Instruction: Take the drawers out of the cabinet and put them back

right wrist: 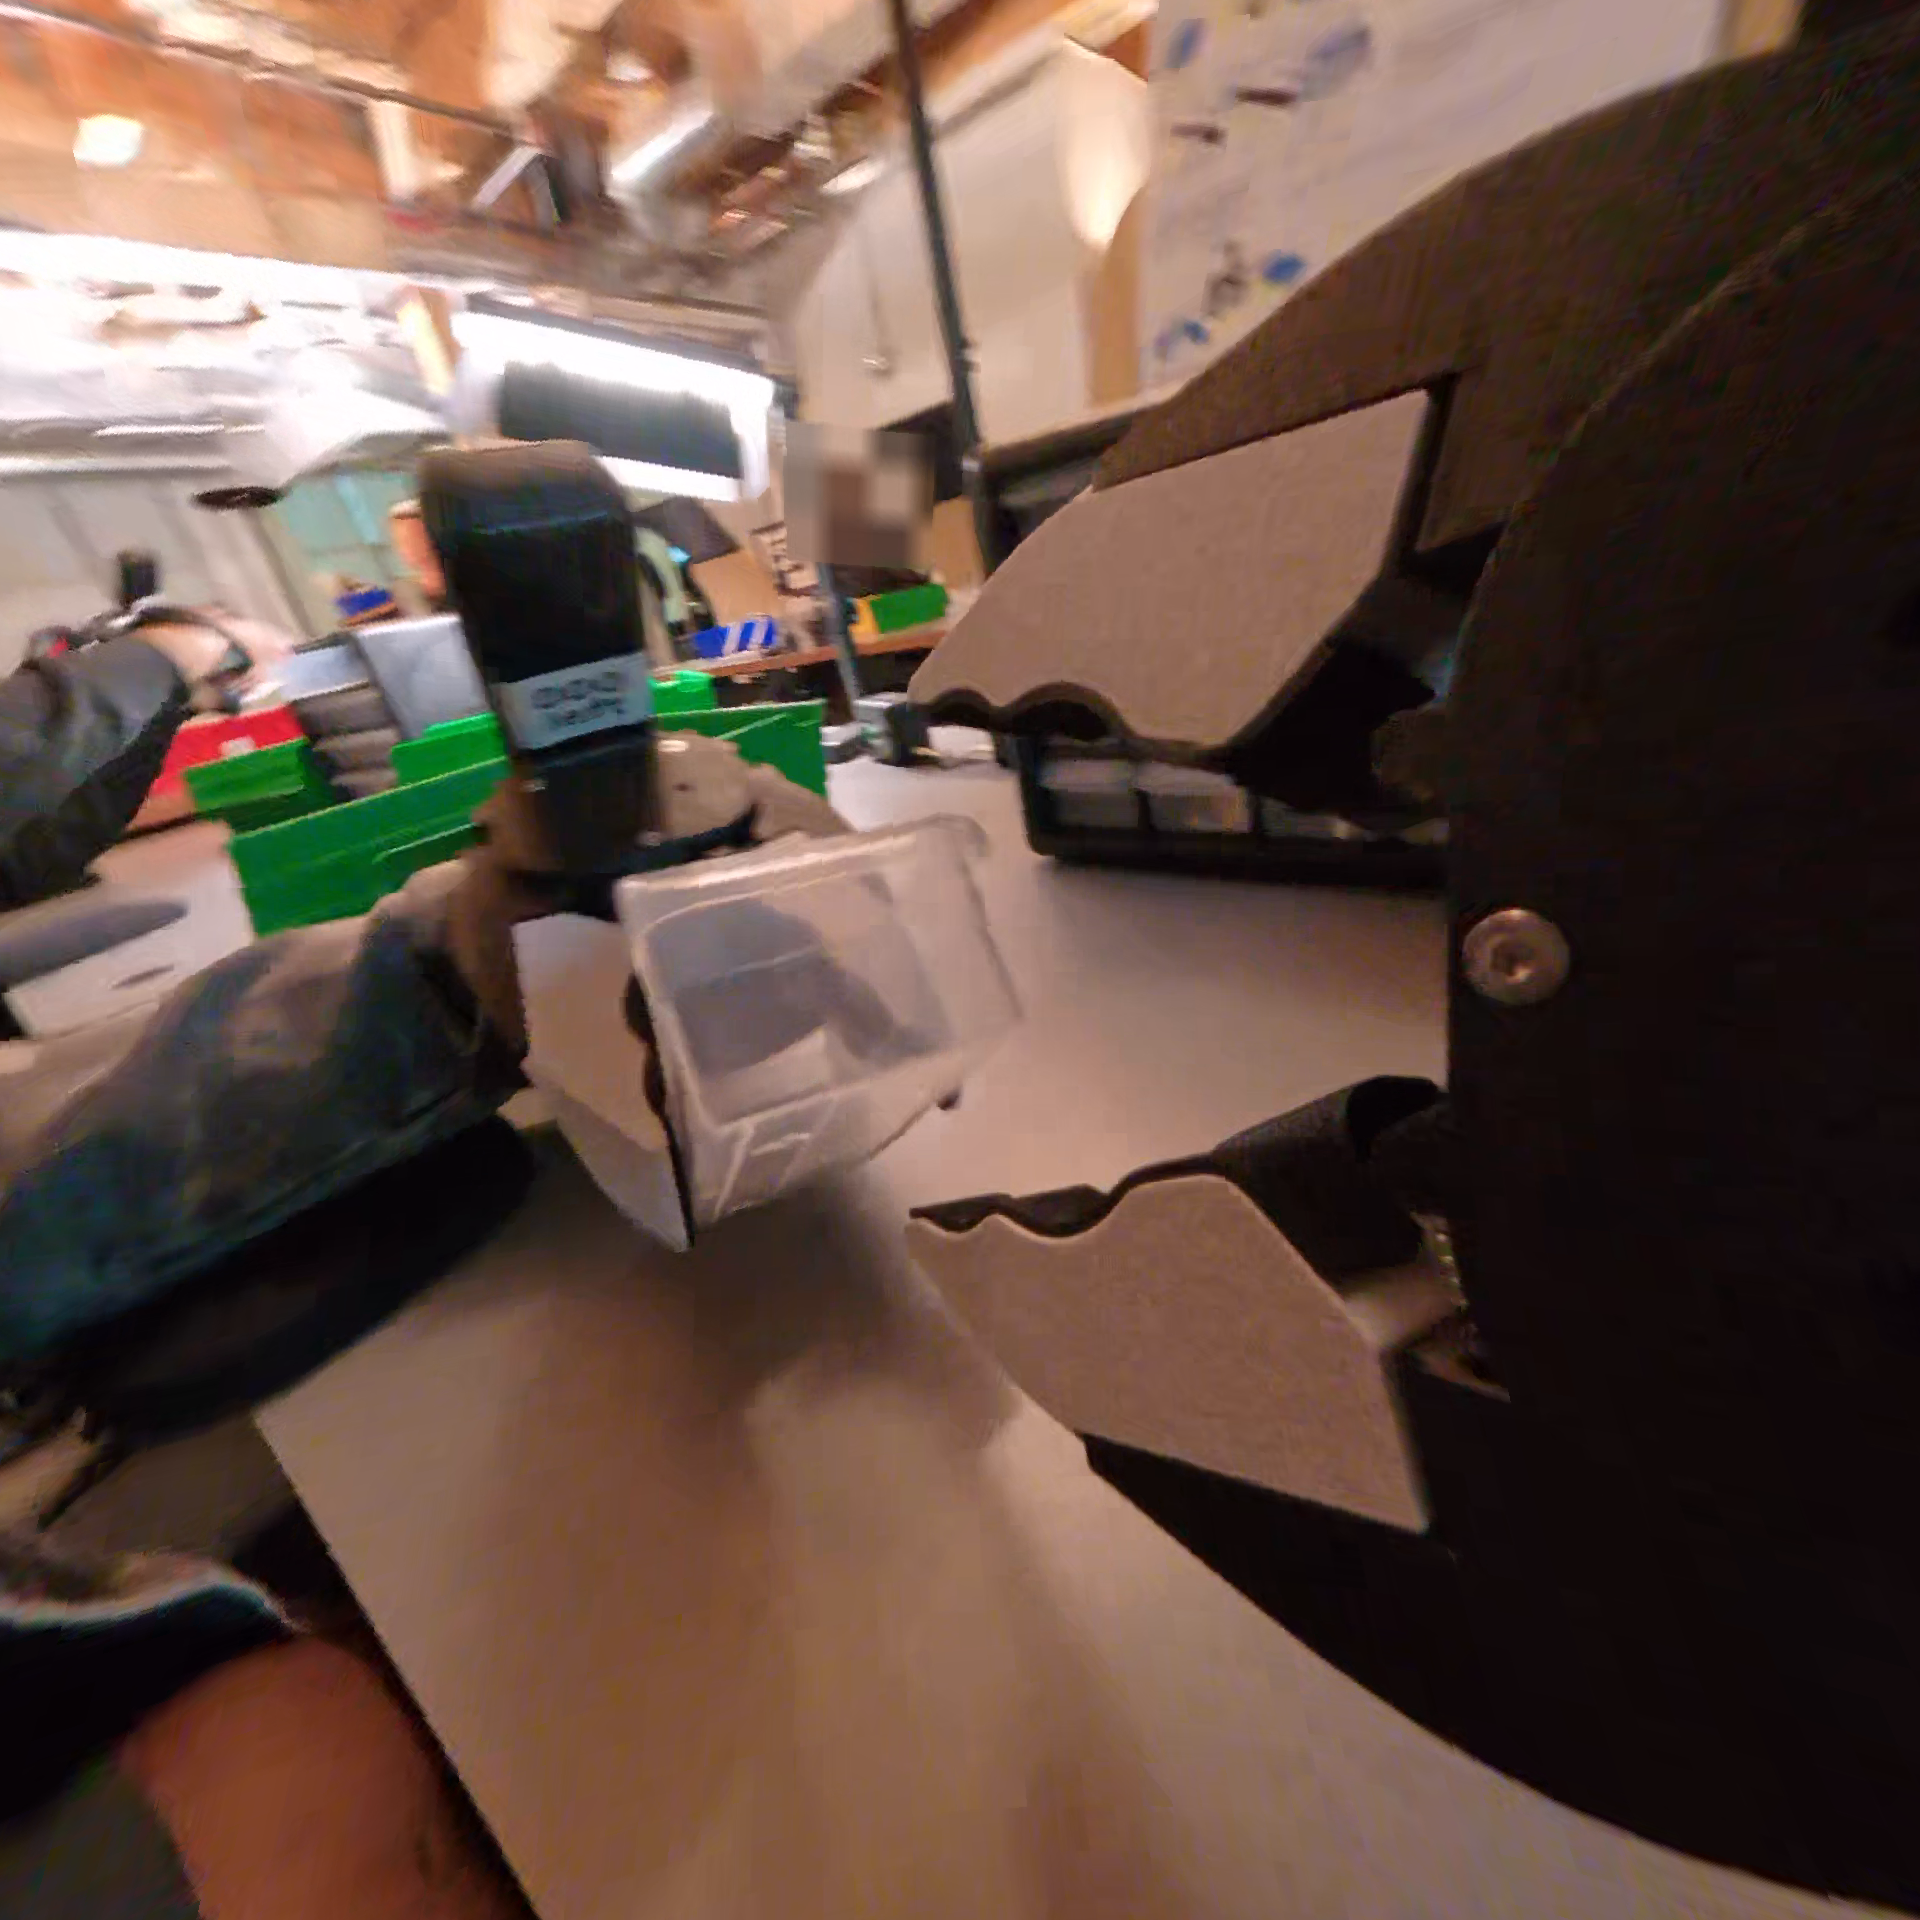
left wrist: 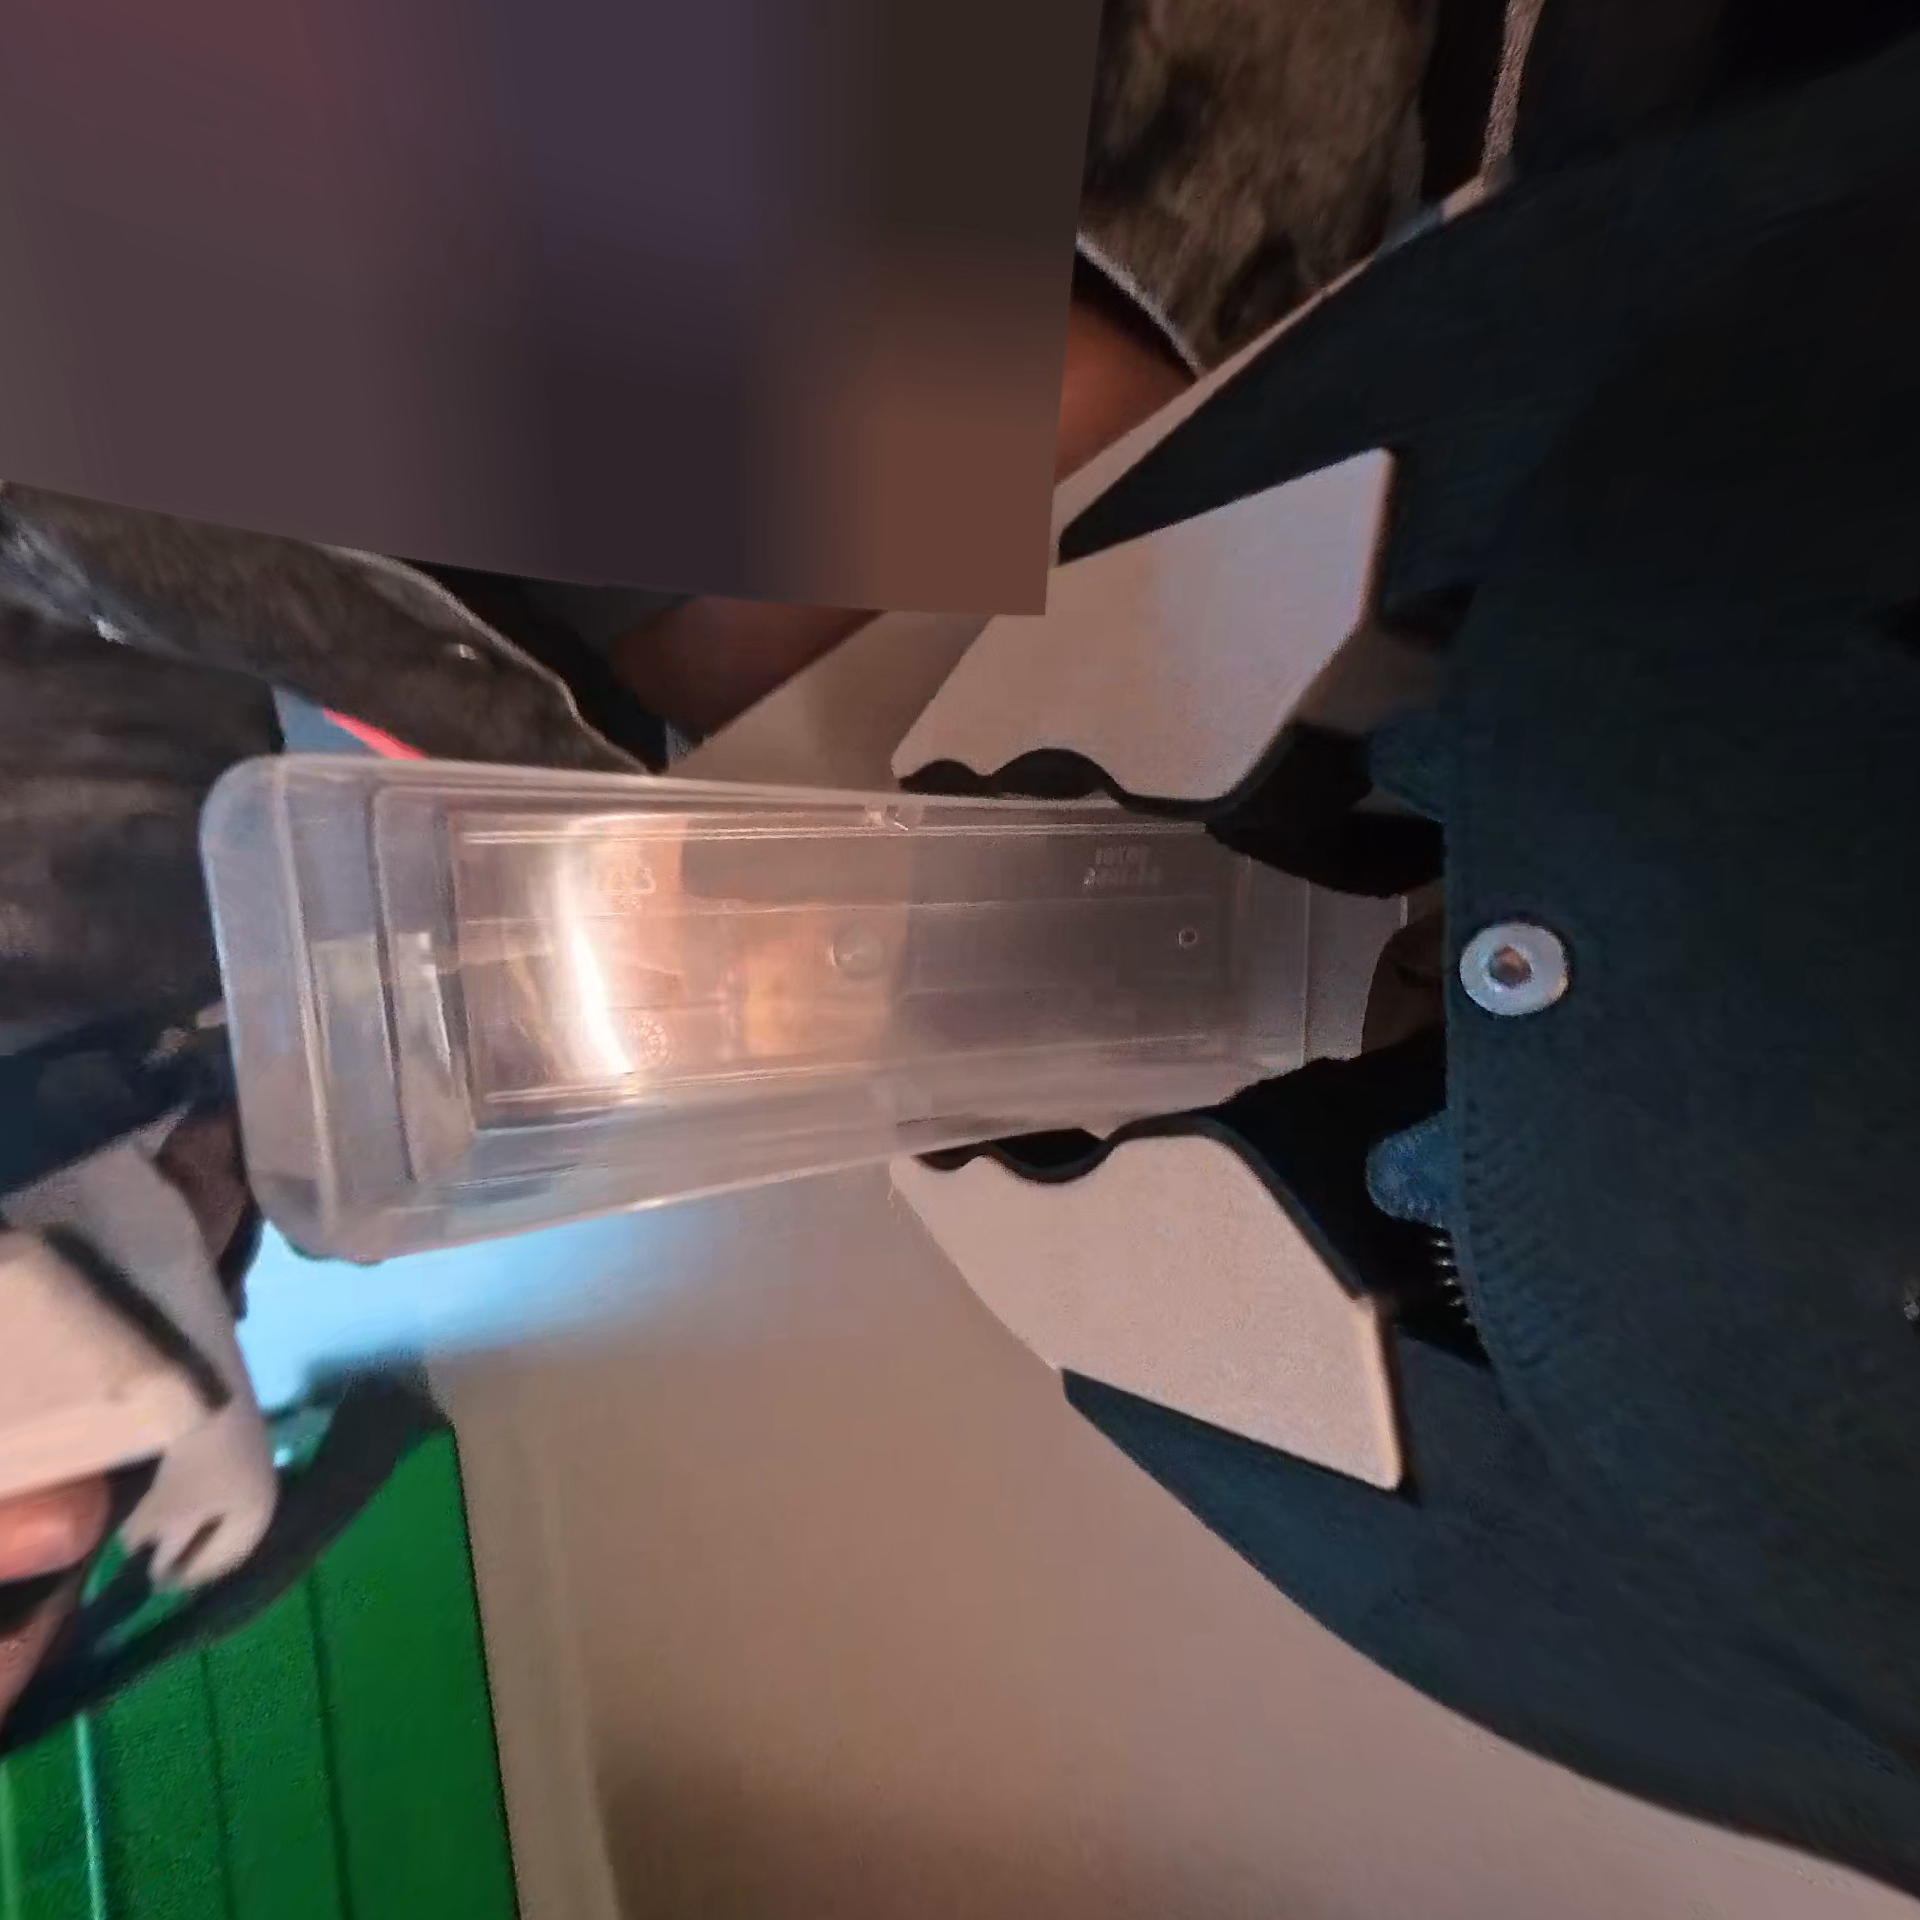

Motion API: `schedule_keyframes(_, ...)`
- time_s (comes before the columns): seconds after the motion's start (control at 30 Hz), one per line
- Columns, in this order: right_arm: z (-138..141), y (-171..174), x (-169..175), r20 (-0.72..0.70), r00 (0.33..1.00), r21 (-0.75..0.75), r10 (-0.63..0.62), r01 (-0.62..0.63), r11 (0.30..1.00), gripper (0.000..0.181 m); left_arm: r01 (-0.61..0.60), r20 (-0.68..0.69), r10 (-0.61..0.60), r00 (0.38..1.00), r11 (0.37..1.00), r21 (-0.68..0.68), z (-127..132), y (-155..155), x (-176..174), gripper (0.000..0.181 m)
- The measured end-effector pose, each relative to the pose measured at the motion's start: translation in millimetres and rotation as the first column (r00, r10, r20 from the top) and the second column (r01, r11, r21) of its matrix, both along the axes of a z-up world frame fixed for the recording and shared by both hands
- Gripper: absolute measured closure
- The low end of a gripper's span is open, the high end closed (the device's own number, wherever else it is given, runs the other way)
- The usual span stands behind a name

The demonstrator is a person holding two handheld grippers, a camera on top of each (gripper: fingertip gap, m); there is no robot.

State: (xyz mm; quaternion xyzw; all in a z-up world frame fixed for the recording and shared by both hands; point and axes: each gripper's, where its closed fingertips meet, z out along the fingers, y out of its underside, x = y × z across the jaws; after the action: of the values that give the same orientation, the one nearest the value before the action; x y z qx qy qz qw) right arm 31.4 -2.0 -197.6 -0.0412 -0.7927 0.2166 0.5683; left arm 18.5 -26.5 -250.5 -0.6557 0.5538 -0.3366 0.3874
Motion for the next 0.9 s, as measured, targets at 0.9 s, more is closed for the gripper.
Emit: schedule_keyframes(0.9,48,22,-38,-0.104,0.951,0.062,-0.290,0.298,0.953,0.127,-0.359,0.179,0.433,0.884,0.382,0.852,93,59,-29,0.135)
